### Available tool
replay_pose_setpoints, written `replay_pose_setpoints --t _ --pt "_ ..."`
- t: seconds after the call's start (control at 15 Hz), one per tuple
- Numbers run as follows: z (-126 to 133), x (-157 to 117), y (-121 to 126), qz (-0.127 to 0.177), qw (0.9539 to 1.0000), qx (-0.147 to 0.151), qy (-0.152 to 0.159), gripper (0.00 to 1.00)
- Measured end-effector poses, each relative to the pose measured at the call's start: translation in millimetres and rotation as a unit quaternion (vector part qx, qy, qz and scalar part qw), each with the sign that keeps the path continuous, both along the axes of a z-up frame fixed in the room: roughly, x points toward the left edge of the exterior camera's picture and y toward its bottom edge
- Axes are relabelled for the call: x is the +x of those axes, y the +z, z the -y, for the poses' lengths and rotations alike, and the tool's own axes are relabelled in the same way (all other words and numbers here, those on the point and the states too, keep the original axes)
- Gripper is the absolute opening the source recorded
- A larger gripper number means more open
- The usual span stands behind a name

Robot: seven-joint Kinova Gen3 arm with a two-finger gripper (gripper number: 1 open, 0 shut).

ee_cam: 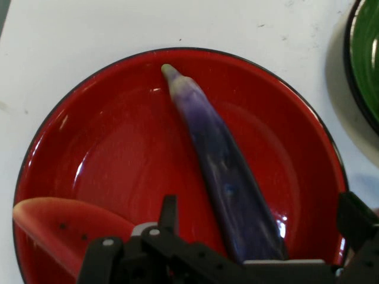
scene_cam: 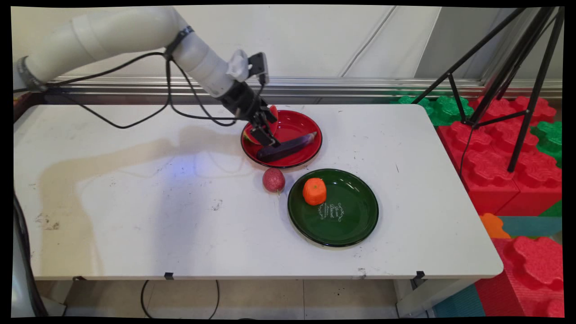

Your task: Pick up the eggplant from the red plate

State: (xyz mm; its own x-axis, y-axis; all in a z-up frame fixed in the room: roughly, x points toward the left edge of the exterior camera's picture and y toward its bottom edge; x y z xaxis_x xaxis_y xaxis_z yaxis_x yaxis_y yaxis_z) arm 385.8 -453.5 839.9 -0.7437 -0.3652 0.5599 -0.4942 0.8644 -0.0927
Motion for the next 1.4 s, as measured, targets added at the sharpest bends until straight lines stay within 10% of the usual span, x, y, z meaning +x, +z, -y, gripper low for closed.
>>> replay_pose_setpoints --t 1.4 --pt "46 -43 -51 0.037 0.9988 0.031 0.013 1.00"
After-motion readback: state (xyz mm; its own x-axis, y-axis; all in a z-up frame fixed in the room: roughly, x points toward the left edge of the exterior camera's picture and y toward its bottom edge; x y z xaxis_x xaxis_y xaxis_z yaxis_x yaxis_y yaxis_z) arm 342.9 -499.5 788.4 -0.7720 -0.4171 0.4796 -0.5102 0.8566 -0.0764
